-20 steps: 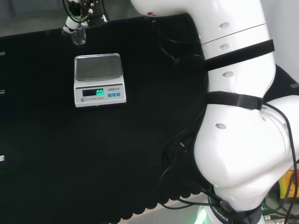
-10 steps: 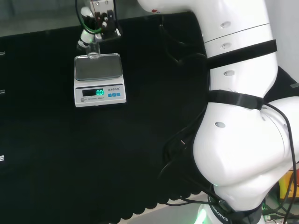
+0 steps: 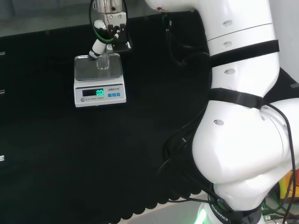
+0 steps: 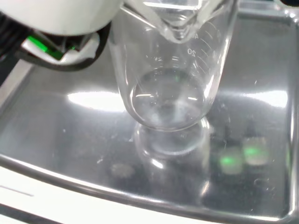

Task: Put the beaker on the electronic balance.

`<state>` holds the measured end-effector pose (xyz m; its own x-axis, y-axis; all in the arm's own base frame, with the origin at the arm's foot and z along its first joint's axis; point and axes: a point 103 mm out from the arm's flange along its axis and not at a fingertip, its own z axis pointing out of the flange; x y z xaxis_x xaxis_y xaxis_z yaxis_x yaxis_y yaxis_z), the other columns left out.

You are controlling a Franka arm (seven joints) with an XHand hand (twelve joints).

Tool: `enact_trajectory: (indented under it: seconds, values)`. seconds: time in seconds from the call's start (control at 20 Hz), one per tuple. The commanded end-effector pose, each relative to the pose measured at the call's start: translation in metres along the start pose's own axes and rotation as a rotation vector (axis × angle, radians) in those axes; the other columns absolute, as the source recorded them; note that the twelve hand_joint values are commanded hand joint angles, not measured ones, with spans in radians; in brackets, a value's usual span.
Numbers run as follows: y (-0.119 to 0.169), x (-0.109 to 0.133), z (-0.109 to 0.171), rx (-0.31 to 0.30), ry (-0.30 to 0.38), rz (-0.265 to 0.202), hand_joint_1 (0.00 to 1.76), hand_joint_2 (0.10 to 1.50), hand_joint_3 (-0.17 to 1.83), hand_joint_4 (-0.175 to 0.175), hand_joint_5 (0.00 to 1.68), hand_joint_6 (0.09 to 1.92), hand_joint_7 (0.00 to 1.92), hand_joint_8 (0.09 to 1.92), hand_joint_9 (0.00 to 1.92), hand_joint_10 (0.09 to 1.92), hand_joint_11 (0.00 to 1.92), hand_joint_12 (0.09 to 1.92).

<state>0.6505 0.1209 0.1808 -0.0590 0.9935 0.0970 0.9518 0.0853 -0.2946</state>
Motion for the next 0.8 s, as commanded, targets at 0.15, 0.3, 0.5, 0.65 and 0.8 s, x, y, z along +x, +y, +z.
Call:
enact_trajectory:
  seconds: [0.15, 0.3, 0.5, 0.65, 0.8]
  values:
    - [0.0059, 0.0028, 0.0091, 0.018, 0.003, -0.006, 1.21, 0.41, 1.06, -0.175, 1.38, 0.70, 1.63, 0.68, 1.71, 0.52, 1.54, 0.68]
    - [0.0074, 0.0051, 0.0107, 0.024, 0.001, -0.009, 1.21, 0.41, 1.06, -0.175, 1.38, 0.70, 1.63, 0.69, 1.71, 0.52, 1.54, 0.68]
    - [0.0083, 0.0089, 0.0112, 0.033, -0.004, -0.015, 1.21, 0.41, 1.06, -0.175, 1.38, 0.70, 1.62, 0.69, 1.71, 0.52, 1.54, 0.68]
    - [0.0079, 0.0103, 0.0093, 0.038, -0.007, -0.012, 1.21, 0.41, 1.06, -0.175, 1.38, 0.70, 1.62, 0.69, 1.71, 0.52, 1.53, 0.68]
    - [0.0071, 0.0105, 0.0093, 0.043, -0.007, -0.010, 1.21, 0.41, 1.06, -0.175, 1.38, 0.70, 1.62, 0.69, 1.70, 0.53, 1.53, 0.68]
